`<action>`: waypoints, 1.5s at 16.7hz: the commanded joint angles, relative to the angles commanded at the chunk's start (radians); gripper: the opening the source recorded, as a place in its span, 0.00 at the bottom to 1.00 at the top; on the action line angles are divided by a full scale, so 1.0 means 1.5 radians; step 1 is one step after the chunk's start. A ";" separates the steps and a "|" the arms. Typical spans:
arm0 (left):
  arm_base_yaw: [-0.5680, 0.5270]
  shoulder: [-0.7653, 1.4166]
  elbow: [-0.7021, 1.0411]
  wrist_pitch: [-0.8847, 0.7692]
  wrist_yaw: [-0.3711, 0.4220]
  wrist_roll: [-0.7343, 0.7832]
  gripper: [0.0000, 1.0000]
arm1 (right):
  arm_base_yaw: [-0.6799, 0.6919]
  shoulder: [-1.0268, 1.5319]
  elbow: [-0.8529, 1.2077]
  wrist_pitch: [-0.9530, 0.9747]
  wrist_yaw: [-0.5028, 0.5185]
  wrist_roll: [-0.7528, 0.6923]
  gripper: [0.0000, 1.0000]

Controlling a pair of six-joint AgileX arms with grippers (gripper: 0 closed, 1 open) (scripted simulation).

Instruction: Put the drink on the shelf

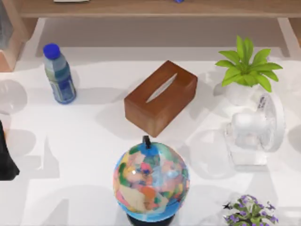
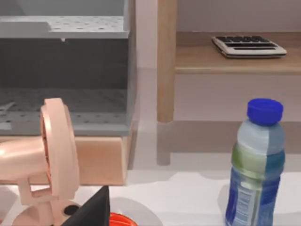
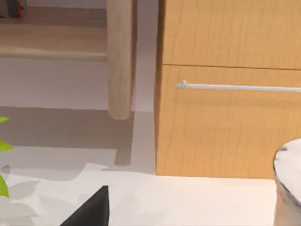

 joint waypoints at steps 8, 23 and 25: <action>0.000 0.000 0.000 0.000 0.000 0.000 1.00 | -0.195 0.464 0.043 0.371 -0.186 -0.022 1.00; 0.000 0.000 0.000 0.000 0.000 0.000 1.00 | -0.164 0.595 0.134 0.419 -0.152 -0.014 1.00; 0.000 0.000 0.000 0.000 0.000 0.000 1.00 | -0.125 0.617 0.176 0.402 -0.113 -0.009 1.00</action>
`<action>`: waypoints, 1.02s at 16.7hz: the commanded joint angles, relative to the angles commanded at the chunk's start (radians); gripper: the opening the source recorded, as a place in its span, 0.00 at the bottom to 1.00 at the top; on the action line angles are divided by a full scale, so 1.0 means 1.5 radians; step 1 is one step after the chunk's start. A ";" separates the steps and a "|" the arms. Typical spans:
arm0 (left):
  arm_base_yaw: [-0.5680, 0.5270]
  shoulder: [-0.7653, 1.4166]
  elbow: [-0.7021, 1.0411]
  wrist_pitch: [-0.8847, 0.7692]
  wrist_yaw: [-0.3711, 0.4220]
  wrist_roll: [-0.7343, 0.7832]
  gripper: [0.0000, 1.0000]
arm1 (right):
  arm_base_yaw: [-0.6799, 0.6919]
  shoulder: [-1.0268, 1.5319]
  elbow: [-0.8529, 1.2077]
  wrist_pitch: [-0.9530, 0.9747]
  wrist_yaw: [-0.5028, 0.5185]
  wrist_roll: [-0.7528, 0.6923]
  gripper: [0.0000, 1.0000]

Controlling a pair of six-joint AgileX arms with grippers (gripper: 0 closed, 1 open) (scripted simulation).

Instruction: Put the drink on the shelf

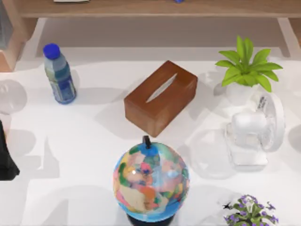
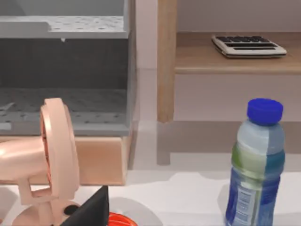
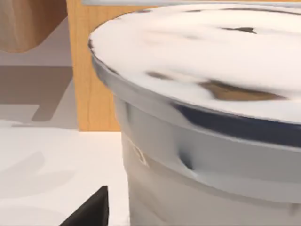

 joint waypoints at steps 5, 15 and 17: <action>0.000 0.000 0.000 0.000 0.000 0.000 1.00 | 0.036 0.019 0.038 -0.017 0.036 0.005 1.00; 0.000 0.000 0.000 0.000 0.000 0.000 1.00 | 0.036 0.019 0.038 -0.017 0.036 0.005 0.40; 0.000 0.000 0.000 0.000 0.000 0.000 1.00 | 0.036 0.019 0.038 -0.017 0.036 0.005 0.25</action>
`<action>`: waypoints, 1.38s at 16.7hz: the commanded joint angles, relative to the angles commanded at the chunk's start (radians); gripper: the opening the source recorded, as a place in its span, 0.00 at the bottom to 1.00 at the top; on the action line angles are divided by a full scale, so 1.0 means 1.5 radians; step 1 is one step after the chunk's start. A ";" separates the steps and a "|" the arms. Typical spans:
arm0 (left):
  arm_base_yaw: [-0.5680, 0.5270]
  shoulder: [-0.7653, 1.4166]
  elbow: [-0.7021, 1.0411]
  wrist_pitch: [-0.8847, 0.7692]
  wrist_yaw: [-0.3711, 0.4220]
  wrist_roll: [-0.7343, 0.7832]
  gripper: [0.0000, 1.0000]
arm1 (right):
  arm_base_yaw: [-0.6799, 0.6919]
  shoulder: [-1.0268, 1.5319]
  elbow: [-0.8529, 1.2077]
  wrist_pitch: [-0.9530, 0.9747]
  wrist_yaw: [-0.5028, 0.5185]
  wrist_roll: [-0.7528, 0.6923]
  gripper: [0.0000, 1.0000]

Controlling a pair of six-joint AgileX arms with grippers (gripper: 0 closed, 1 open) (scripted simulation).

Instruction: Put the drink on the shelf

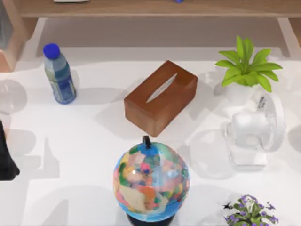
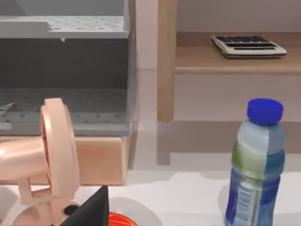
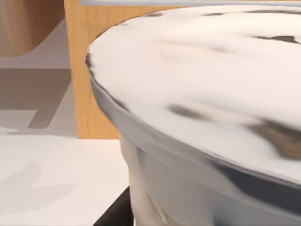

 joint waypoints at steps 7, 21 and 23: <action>0.000 0.000 0.000 0.000 0.000 0.000 1.00 | 0.000 0.000 0.000 0.000 0.000 0.000 0.00; 0.000 0.000 0.000 0.000 0.000 0.000 1.00 | -0.001 -0.041 -0.002 -0.038 0.000 0.001 0.00; 0.000 0.000 0.000 0.000 0.000 0.000 1.00 | -0.001 -0.041 -0.002 -0.038 0.000 0.001 0.00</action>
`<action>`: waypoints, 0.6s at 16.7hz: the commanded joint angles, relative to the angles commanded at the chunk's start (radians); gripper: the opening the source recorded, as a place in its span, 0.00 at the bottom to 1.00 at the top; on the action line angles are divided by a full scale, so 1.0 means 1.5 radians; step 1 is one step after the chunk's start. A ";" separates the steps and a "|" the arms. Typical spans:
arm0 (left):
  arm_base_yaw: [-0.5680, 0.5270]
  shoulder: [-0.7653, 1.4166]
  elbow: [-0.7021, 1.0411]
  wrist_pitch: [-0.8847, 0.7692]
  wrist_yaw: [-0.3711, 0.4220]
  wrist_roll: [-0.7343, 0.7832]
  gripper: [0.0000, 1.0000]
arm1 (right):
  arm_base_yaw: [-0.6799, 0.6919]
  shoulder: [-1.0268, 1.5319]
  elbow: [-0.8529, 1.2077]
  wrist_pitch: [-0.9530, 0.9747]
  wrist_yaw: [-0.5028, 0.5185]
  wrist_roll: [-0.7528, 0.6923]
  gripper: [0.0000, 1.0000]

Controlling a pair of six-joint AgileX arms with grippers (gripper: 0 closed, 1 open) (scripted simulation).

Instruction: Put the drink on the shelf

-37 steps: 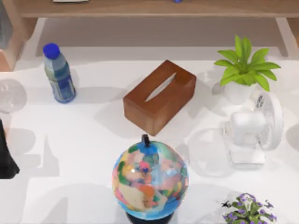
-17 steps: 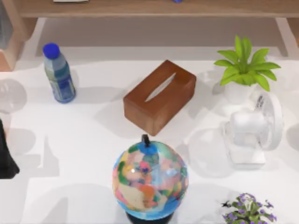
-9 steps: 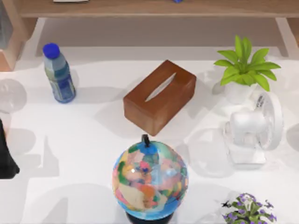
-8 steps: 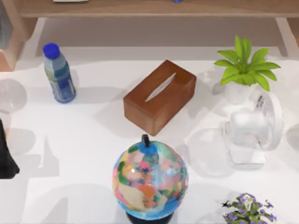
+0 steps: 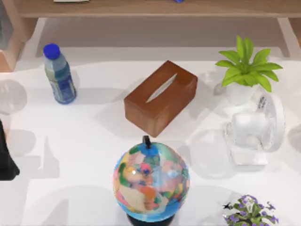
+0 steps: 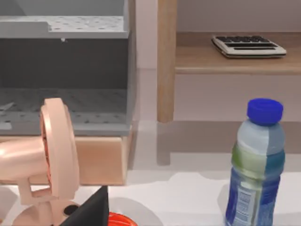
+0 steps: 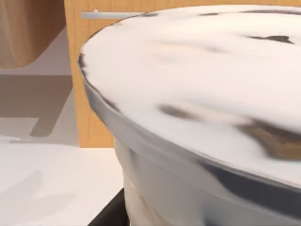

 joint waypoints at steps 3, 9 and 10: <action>0.000 0.000 0.000 0.000 0.000 0.000 1.00 | 0.005 -0.003 0.007 0.005 0.002 0.002 0.00; 0.000 0.000 0.000 0.000 0.000 0.000 1.00 | 0.135 -0.089 0.077 -0.045 0.058 0.022 0.00; 0.000 0.000 0.000 0.000 0.000 0.000 1.00 | 0.168 -0.105 0.093 -0.066 0.074 0.027 0.00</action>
